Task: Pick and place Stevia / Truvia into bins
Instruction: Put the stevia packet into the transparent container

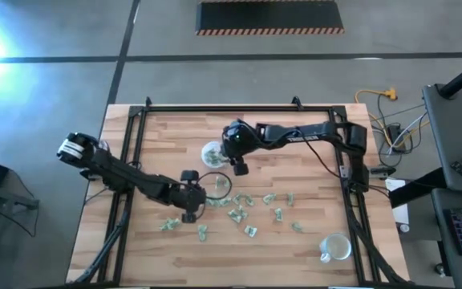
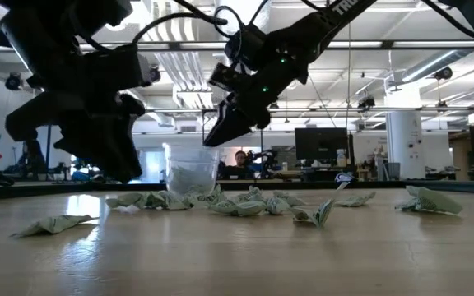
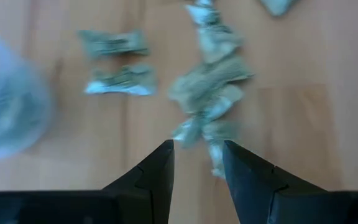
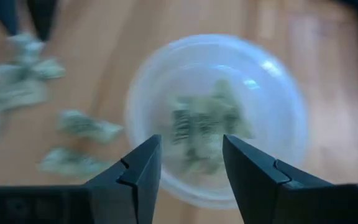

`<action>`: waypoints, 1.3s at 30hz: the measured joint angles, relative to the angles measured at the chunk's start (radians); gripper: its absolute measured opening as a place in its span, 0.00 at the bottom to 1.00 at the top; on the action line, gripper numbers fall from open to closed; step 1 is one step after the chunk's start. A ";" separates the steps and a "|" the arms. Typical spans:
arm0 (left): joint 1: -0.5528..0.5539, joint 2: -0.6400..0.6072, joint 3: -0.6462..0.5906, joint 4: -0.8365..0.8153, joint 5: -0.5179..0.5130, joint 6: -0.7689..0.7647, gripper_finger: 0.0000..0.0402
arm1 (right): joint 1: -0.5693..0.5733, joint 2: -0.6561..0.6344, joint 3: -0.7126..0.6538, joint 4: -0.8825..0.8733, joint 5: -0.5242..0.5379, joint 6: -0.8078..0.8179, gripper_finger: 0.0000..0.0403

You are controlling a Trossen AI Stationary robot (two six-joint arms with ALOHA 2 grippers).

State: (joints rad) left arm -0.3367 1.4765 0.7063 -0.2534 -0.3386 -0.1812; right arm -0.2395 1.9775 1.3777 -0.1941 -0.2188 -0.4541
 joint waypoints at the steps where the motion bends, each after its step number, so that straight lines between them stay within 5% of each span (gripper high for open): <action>1: 0.000 0.010 0.000 0.013 0.017 0.005 0.30 | 0.001 -0.008 -0.001 -0.022 -0.025 0.000 0.40; 18: 0.001 0.057 0.000 0.029 0.077 0.004 0.29 | 0.026 -0.168 -0.149 -0.108 -0.074 -0.001 0.34; 27: 0.001 0.048 -0.001 0.019 0.085 0.015 0.02 | 0.026 -0.310 -0.276 -0.089 -0.069 0.024 0.31; 39: 0.001 -0.038 0.030 -0.052 -0.006 0.043 0.00 | 0.026 -0.544 -0.559 0.031 -0.067 0.094 0.29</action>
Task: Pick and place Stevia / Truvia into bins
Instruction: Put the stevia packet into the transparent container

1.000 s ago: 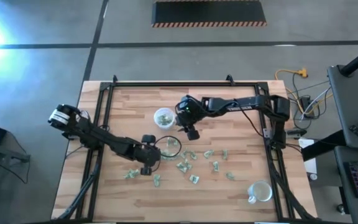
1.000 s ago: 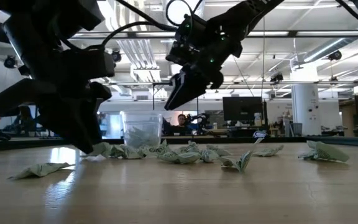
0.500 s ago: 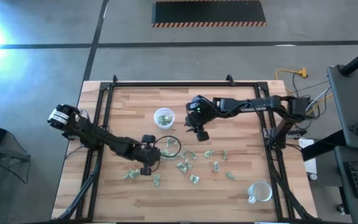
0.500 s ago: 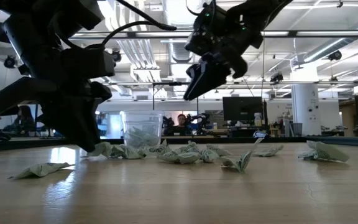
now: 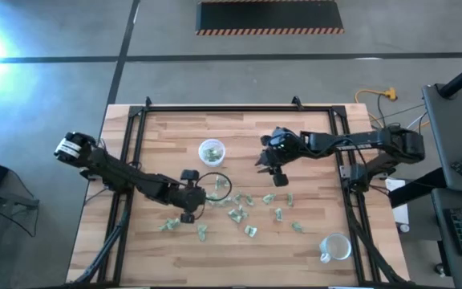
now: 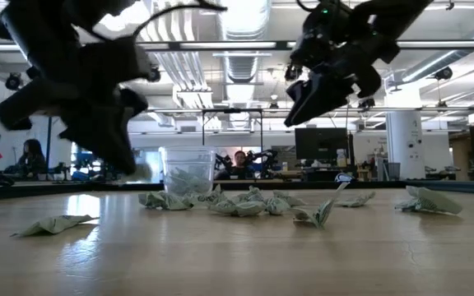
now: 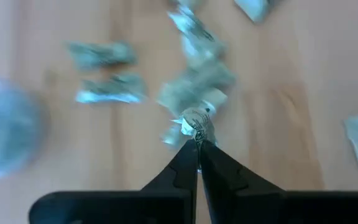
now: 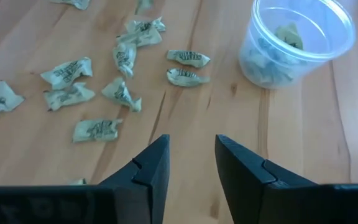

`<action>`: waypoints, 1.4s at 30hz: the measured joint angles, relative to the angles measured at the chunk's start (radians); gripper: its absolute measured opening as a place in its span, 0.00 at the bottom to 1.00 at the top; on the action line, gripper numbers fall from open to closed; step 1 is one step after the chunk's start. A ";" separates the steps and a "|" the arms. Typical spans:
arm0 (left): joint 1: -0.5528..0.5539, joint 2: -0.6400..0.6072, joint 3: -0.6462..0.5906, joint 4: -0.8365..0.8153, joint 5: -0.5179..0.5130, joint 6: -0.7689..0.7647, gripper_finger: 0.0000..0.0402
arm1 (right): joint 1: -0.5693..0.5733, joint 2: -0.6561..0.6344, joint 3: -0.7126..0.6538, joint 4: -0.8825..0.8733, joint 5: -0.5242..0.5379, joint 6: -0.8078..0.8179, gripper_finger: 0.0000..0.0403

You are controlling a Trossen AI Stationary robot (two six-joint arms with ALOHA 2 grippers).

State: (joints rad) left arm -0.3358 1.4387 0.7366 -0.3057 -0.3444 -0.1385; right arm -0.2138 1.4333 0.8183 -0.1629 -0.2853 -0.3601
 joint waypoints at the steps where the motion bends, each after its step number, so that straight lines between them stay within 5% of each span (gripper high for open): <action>1: 0.000 -0.017 0.002 0.000 -0.038 0.014 0.00 | 0.000 -0.017 -0.020 0.016 0.000 0.001 0.29; 8: 0.017 -0.110 -0.007 0.017 -0.517 0.142 0.00 | 0.000 -0.105 -0.084 0.045 0.000 0.026 0.28; 11: 0.052 -0.119 -0.011 0.019 -0.624 0.179 0.00 | 0.000 -0.126 -0.091 0.048 0.000 0.029 0.27; 18: 0.162 -0.111 -0.024 0.063 -0.595 0.254 0.00 | 0.000 -0.140 -0.094 0.047 -0.001 0.032 0.26; 29: 0.314 -0.085 -0.023 0.180 -0.406 0.375 0.01 | 0.000 -0.139 -0.095 0.047 -0.001 0.037 0.25; 42: 0.319 -0.084 -0.020 0.186 -0.385 0.381 0.32 | 0.000 -0.138 -0.142 0.047 -0.052 0.080 0.24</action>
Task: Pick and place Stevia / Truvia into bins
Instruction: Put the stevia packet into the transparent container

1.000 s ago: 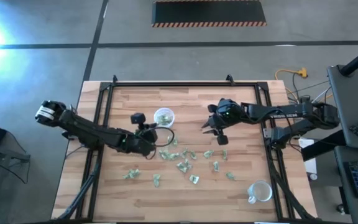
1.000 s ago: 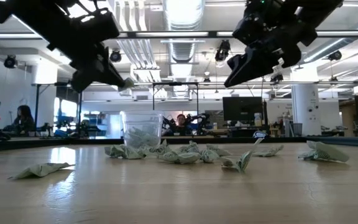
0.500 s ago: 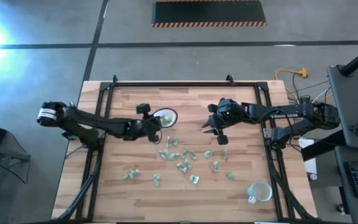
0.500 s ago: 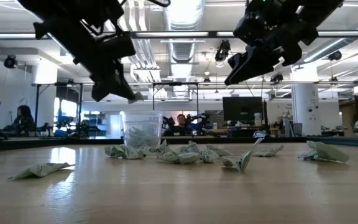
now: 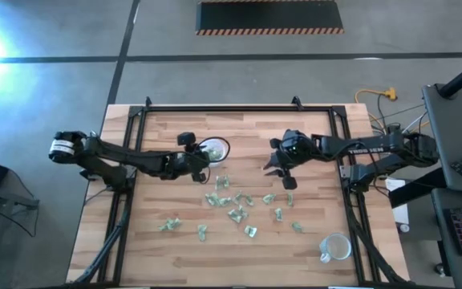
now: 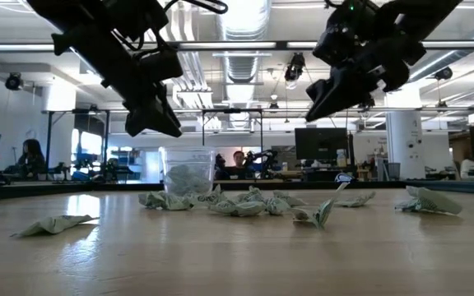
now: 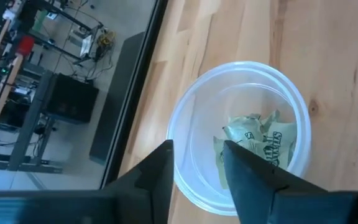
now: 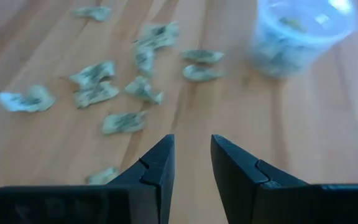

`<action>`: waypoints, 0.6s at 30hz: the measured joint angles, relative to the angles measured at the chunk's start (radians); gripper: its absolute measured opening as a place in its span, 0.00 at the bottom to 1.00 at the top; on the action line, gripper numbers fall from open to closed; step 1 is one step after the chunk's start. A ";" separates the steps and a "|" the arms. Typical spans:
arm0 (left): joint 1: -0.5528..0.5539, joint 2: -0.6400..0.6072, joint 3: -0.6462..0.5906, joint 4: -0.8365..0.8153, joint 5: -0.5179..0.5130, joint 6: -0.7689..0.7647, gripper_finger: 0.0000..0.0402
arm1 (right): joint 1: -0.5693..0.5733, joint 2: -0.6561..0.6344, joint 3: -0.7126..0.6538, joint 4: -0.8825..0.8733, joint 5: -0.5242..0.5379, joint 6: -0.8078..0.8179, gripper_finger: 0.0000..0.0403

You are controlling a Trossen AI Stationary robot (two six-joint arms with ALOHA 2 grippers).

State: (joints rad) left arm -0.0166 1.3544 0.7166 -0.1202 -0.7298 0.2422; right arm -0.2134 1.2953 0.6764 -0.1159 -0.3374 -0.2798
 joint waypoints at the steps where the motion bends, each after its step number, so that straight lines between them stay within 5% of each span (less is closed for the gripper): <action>1: -0.004 0.000 0.001 0.000 0.000 0.000 0.33 | 0.000 0.000 -0.013 0.002 -0.023 0.001 0.24; 12: -0.025 -0.001 0.003 0.001 0.003 -0.004 0.35 | 0.063 0.119 -0.121 0.347 -0.094 -0.016 0.23; 18: -0.028 -0.002 0.003 -0.001 0.002 -0.027 0.35 | 0.066 0.256 -0.056 0.363 -0.095 -0.003 0.22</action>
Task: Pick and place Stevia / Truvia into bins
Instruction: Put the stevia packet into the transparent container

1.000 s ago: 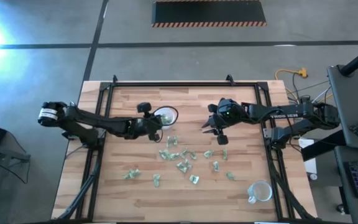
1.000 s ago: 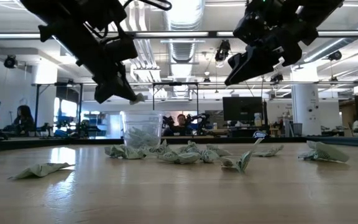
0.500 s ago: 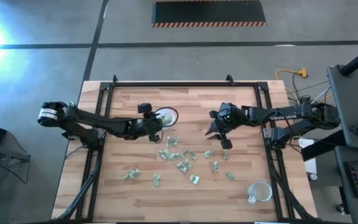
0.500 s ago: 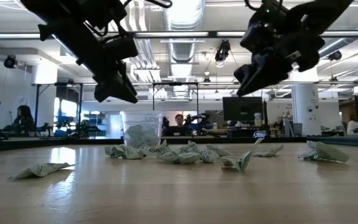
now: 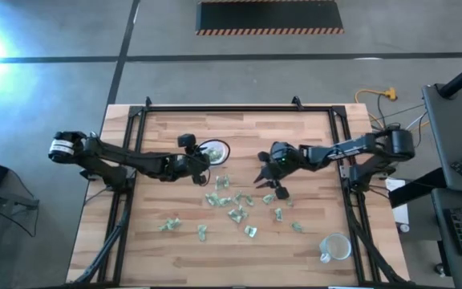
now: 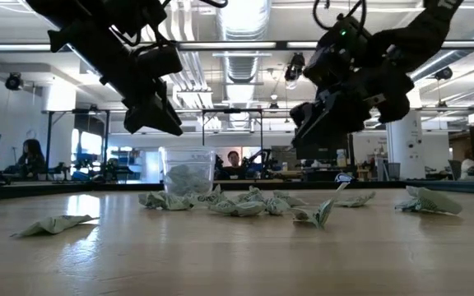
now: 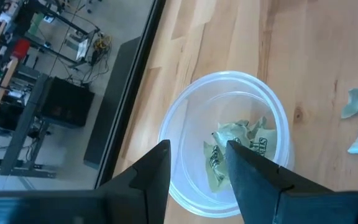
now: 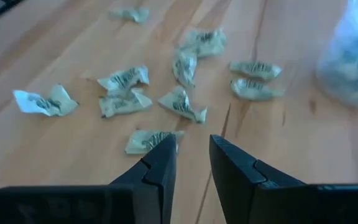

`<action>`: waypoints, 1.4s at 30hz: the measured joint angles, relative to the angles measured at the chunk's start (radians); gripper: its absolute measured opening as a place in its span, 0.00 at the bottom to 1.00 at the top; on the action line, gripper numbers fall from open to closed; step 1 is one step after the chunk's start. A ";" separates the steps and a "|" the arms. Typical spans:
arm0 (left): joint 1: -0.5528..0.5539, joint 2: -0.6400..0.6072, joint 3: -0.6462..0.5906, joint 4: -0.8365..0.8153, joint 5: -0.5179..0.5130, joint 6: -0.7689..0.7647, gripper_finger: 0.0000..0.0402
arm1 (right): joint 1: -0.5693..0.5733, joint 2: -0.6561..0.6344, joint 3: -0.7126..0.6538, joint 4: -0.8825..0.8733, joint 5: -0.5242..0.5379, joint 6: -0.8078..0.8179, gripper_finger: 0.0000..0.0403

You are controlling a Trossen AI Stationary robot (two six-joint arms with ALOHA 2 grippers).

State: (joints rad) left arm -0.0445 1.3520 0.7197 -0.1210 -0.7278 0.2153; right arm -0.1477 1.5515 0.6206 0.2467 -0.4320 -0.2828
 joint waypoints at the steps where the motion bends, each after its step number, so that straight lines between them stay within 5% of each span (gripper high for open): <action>1: -0.002 0.000 0.000 0.000 -0.001 0.000 0.35 | 0.001 0.030 0.014 0.000 -0.007 0.001 0.22; 14: -0.028 -0.028 -0.001 -0.057 -0.005 -0.027 0.35 | 0.002 0.262 0.168 -0.094 -0.098 0.014 0.22; 42: -0.082 -0.155 -0.006 -0.158 -0.006 -0.134 0.35 | 0.028 0.313 0.178 -0.076 -0.087 -0.008 0.18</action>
State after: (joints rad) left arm -0.1268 1.1965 0.7132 -0.2790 -0.7334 0.0814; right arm -0.1200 1.8648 0.7982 0.1707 -0.5188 -0.2905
